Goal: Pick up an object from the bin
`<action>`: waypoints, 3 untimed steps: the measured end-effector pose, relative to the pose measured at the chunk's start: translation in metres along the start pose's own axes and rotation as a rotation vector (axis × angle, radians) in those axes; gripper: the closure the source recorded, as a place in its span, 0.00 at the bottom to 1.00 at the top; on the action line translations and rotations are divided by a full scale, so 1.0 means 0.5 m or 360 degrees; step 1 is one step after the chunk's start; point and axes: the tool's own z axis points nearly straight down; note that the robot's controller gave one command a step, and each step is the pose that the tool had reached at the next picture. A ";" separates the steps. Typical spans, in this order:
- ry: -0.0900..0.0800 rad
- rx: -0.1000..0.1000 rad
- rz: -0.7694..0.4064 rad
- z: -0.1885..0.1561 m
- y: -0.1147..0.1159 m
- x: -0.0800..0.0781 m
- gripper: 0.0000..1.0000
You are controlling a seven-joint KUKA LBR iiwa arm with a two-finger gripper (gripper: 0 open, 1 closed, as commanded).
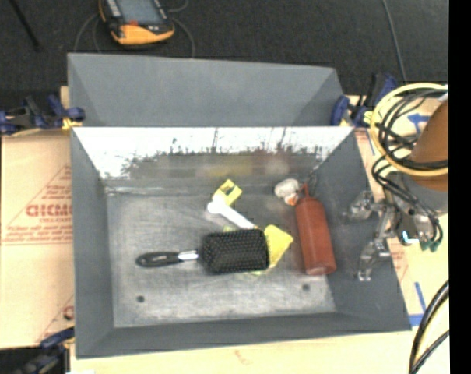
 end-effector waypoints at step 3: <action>-0.0008 -0.0005 0.0378 0.136 0.171 -0.066 0.00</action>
Offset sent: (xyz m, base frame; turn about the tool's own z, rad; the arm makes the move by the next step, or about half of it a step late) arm 0.0361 0.1072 -0.0843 0.0965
